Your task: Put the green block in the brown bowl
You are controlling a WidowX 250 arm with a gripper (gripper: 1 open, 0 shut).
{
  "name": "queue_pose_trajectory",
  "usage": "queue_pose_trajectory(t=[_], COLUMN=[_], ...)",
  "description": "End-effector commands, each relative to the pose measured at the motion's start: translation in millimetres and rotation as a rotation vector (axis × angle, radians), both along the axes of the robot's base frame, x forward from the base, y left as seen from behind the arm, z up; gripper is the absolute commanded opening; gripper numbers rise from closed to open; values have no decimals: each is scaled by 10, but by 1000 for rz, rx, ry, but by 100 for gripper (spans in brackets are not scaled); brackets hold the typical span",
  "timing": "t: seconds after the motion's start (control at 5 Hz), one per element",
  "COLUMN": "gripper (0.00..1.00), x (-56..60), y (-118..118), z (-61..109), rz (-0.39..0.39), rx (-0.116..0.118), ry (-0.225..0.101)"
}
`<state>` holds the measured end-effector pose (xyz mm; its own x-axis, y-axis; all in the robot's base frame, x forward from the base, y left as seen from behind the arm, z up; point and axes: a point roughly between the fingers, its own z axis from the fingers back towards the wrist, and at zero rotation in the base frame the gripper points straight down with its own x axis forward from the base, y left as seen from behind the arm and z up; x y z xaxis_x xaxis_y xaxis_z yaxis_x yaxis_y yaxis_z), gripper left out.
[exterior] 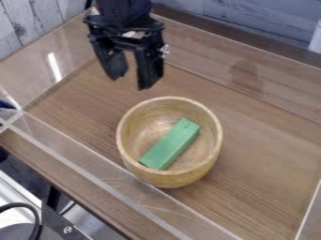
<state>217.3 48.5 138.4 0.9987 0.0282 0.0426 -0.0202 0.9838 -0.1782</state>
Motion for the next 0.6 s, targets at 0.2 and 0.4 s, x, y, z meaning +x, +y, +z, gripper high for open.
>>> queue_pose_trajectory(t=[0.2,0.4], gripper=[100,100], x=[79,72], y=[-211,-311], z=[90,52], rz=[-110,-135], rx=[37,19], ry=[-50,-90])
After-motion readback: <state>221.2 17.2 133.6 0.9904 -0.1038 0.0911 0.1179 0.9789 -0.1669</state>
